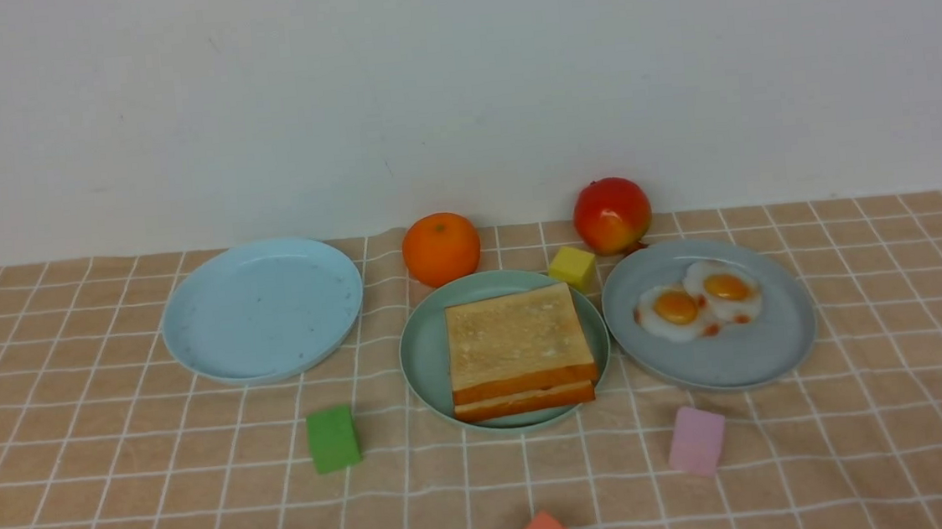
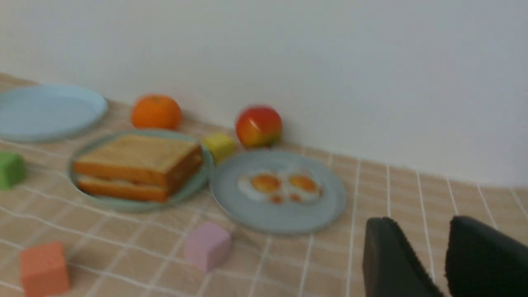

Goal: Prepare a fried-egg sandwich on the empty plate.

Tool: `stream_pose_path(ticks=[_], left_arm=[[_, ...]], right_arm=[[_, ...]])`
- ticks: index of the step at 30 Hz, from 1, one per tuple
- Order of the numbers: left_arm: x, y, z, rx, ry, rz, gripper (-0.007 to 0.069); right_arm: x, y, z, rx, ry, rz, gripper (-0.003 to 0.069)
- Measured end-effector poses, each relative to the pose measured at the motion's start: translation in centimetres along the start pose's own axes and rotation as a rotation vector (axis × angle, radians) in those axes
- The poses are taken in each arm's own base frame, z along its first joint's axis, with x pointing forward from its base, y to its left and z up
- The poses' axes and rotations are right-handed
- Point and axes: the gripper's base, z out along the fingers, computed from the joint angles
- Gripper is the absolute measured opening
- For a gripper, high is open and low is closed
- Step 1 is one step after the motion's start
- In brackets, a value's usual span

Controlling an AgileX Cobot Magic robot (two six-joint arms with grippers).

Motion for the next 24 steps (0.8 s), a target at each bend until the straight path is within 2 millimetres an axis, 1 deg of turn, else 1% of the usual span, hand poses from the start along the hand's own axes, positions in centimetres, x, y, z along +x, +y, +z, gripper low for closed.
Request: stream_pose_path(ticks=[3, 4, 5, 7, 8, 15, 24], left_arm=[[0.0, 0.0, 0.0, 0.000, 0.000, 0.000, 0.0055], [0.0, 0.0, 0.0, 0.000, 0.000, 0.000, 0.0055], [0.0, 0.0, 0.0, 0.000, 0.000, 0.000, 0.0057], [0.0, 0.0, 0.0, 0.000, -0.001, 0.000, 0.0057], [0.0, 0.0, 0.0, 0.000, -0.001, 0.000, 0.0057], [0.0, 0.0, 0.0, 0.001, -0.002, 0.000, 0.0069], [0.0, 0.0, 0.0, 0.001, -0.002, 0.000, 0.0076]], right_arm=[[3.1, -0.1, 1.1, 0.054, 0.088, 0.067, 0.0238], [3.1, -0.1, 1.1, 0.056, 0.088, 0.062, 0.0239], [4.7, -0.1, 1.5, 0.076, 0.133, 0.084, 0.0238], [6.5, -0.2, 1.9, 0.102, 0.188, 0.111, 0.0239], [7.0, -0.2, 2.0, 0.113, 0.198, 0.141, 0.0239], [7.0, -0.4, 2.1, 0.134, 0.169, 0.182, 0.0239], [7.0, -0.4, 2.1, 0.135, 0.167, 0.181, 0.0239]])
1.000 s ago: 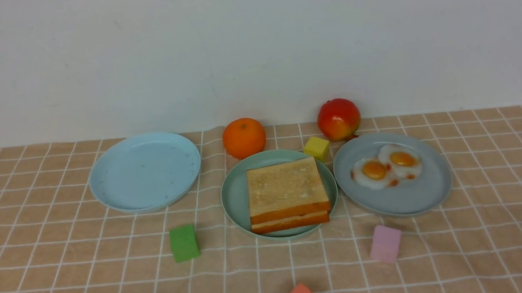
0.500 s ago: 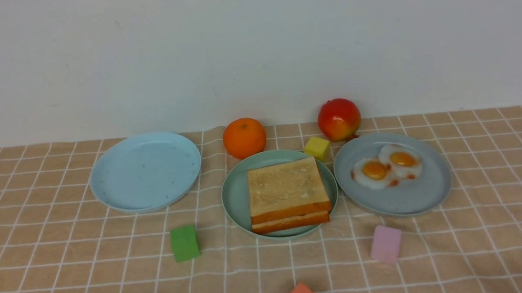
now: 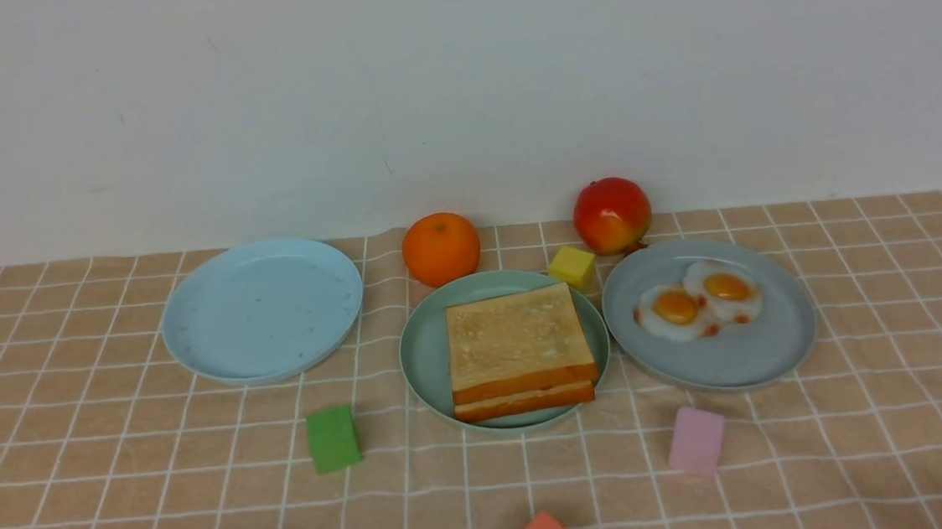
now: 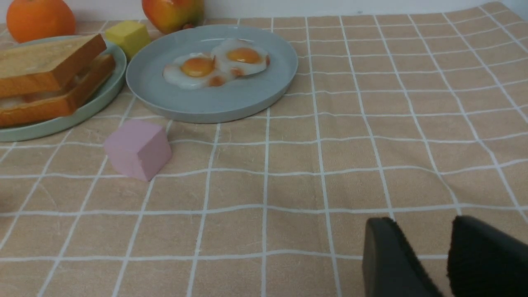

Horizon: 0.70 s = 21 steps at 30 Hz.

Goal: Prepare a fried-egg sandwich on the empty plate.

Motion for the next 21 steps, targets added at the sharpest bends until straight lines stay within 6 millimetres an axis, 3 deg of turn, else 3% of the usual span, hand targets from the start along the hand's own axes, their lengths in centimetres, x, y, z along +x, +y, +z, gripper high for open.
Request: stream_pose_path(ticks=[21], left_arm=[[0.00, 0.00, 0.00, 0.000, 0.000, 0.000, 0.0092]], right_arm=[[0.00, 0.00, 0.00, 0.000, 0.000, 0.000, 0.0239]])
